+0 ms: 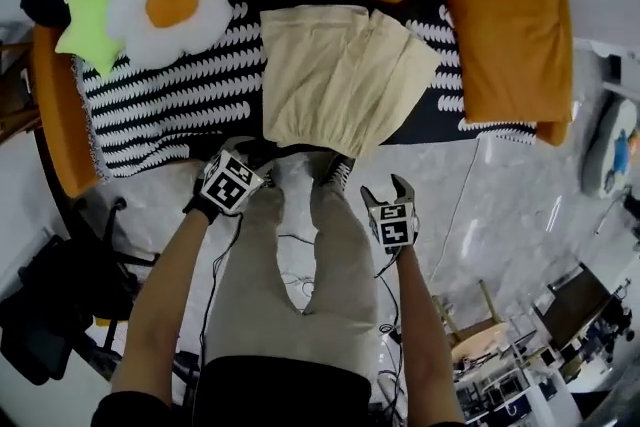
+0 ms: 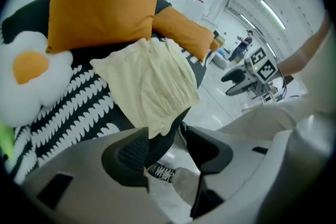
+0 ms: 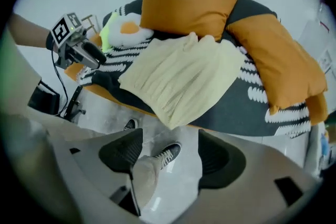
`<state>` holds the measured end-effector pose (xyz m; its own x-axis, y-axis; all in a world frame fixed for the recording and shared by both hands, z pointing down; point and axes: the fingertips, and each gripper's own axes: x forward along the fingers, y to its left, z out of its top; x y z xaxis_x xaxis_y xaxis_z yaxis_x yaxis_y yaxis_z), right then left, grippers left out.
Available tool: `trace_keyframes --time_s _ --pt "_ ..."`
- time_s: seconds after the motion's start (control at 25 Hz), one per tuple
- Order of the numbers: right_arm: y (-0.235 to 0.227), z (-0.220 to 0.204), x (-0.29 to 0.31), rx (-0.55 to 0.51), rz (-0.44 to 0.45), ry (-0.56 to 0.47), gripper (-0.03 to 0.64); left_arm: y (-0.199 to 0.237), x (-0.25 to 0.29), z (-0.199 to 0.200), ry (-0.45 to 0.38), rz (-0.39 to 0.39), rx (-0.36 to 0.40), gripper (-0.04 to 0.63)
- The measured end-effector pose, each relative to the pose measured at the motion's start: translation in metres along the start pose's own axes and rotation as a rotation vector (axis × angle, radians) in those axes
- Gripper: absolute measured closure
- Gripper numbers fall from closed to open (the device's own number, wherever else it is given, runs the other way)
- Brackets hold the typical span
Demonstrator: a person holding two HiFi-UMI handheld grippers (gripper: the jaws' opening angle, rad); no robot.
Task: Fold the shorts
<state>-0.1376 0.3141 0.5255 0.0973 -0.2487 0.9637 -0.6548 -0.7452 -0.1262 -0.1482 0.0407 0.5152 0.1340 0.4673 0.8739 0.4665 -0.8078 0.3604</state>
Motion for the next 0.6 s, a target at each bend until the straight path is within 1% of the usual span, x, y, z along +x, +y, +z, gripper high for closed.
trace_keyframes --time_s 0.08,0.12,0.2,0.28,0.32,0.36,0.4,0.44,0.48,0.52,0.6 --pt "-0.016 0.024 -0.031 -0.072 -0.017 -0.031 0.270 -0.003 -0.023 0.008 -0.029 0.015 -0.009 0.357" --pt "-0.030 0.040 -0.044 -0.115 -0.024 -0.048 0.270 -0.002 -0.031 0.016 -0.061 0.024 -0.034 0.352" --pt "-0.072 0.081 -0.062 -0.203 -0.033 -0.089 0.305 -0.002 -0.033 0.036 -0.141 0.041 -0.126 0.347" --pt "-0.121 0.128 -0.061 -0.282 -0.005 -0.134 0.347 -0.006 -0.024 0.059 -0.246 0.067 -0.260 0.347" --pt "-0.144 0.148 -0.053 -0.314 0.035 -0.144 0.364 -0.013 -0.020 0.070 -0.314 0.079 -0.352 0.360" --pt "-0.163 0.162 -0.041 -0.334 0.088 -0.137 0.378 -0.026 -0.017 0.079 -0.382 0.085 -0.458 0.406" --pt "-0.179 0.173 -0.028 -0.341 0.142 -0.118 0.379 -0.042 -0.015 0.084 -0.437 0.086 -0.563 0.423" --pt "-0.192 0.183 -0.014 -0.343 0.185 -0.102 0.376 -0.058 -0.010 0.088 -0.473 0.093 -0.649 0.422" --pt "-0.203 0.197 -0.003 -0.353 0.211 -0.099 0.376 -0.073 -0.005 0.090 -0.490 0.107 -0.713 0.413" --pt "-0.211 0.211 0.005 -0.380 0.222 -0.110 0.376 -0.088 0.003 0.090 -0.496 0.126 -0.763 0.387" --pt "-0.224 0.239 0.014 -0.478 0.226 -0.151 0.370 -0.116 0.026 0.090 -0.504 0.158 -0.859 0.382"
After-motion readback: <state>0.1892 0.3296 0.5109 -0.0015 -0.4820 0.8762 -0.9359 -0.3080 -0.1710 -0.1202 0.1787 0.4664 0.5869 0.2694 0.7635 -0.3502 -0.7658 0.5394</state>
